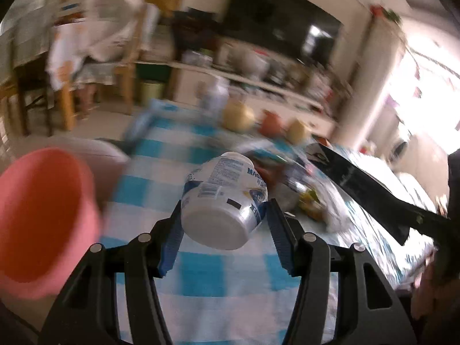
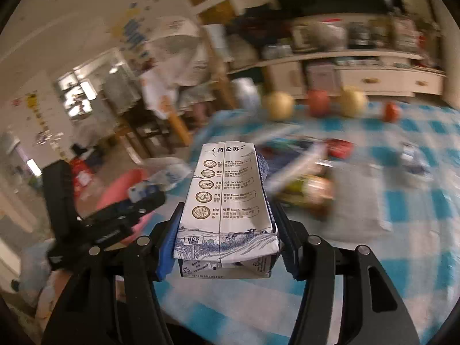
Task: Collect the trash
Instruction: 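Lift the yogurt bottle with left tool while right tool lifts the carton, then drop the yogurt bottle and carton into the pink basin with both tools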
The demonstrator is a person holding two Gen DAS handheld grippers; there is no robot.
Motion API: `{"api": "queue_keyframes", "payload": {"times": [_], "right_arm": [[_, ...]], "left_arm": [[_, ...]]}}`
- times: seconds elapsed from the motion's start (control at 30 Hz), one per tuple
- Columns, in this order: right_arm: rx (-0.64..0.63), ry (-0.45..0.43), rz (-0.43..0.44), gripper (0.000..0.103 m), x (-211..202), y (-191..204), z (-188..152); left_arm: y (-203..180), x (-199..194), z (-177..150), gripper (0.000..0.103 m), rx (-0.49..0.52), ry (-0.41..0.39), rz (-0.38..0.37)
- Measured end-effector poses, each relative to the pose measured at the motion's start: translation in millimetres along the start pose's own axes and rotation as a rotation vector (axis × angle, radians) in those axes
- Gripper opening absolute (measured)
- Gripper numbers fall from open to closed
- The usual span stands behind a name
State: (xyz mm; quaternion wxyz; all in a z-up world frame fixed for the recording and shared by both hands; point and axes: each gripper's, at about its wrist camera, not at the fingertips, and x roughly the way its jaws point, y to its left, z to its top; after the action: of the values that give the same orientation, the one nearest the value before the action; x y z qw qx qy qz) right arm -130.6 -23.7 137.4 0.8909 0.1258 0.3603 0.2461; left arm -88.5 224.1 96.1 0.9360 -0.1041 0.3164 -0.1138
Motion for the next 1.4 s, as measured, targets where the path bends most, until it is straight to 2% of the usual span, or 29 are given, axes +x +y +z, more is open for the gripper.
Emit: {"api": "queue_keyframes", "payload": {"times": [0.13,0.27,0.37,0.43,0.5,0.53,0.57,0.6,0.7,0.77,0.87,0.93,1.07,1.17,1.27,1.4], "right_arm": [[-0.066,0.049,0.111,0.06,50.9,60.6,17.7],[-0.131,0.108,0.181,0.06,111.4,117.4,30.7],[-0.164,0.148,0.207,0.06,156.2,152.7,36.6],[-0.173,0.176,0.221,0.06,181.6,168.1,38.0],[-0.168,0.21,0.241,0.061,206.5,179.9,36.7],[-0.168,0.215,0.235,0.062,214.4,182.6,35.3],[-0.167,0.218,0.218,0.072,220.6,184.0,32.9],[-0.158,0.219,0.205,0.077,224.9,182.6,30.1],[-0.11,0.211,0.186,0.083,222.8,170.3,21.4],[-0.093,0.201,0.157,0.087,215.0,160.7,17.0],[-0.093,0.185,0.105,0.088,201.6,147.3,8.9],[-0.095,0.165,0.071,0.088,188.6,136.5,2.7],[-0.103,0.114,0.036,0.094,162.4,118.4,-5.8],[-0.09,0.101,0.032,0.098,144.2,105.1,-12.7],[-0.08,0.113,0.024,0.098,130.4,93.2,-19.5],[-0.061,0.111,0.016,0.098,111.4,77.5,-35.1]], "left_arm": [[64.9,-19.7,7.0,0.057,-0.138,-0.062,0.112],[127.8,-38.2,3.8,0.058,-0.284,-0.123,0.238],[164.6,-41.0,-2.9,0.058,-0.393,-0.13,0.304],[178.9,-38.8,-5.8,0.058,-0.425,-0.124,0.353],[189.4,-39.3,-9.2,0.063,-0.466,-0.122,0.387],[194.1,-39.2,-9.8,0.07,-0.482,-0.127,0.389],[197.8,-40.5,-10.8,0.081,-0.493,-0.131,0.395],[200.9,-41.4,-11.4,0.083,-0.498,-0.137,0.41],[207.9,-54.7,-20.9,0.085,-0.497,-0.178,0.442],[206.7,-63.1,-24.0,0.087,-0.515,-0.232,0.448],[201.5,-71.9,-24.2,0.092,-0.507,-0.315,0.455],[195.3,-74.5,-22.6,0.093,-0.491,-0.341,0.454],[186.0,-74.0,-18.6,0.093,-0.486,-0.355,0.438],[171.0,-70.4,-14.8,0.093,-0.444,-0.345,0.436],[154.5,-66.1,-13.8,0.093,-0.389,-0.328,0.46],[141.8,-63.0,-18.7,0.093,-0.384,-0.33,0.431]]}}
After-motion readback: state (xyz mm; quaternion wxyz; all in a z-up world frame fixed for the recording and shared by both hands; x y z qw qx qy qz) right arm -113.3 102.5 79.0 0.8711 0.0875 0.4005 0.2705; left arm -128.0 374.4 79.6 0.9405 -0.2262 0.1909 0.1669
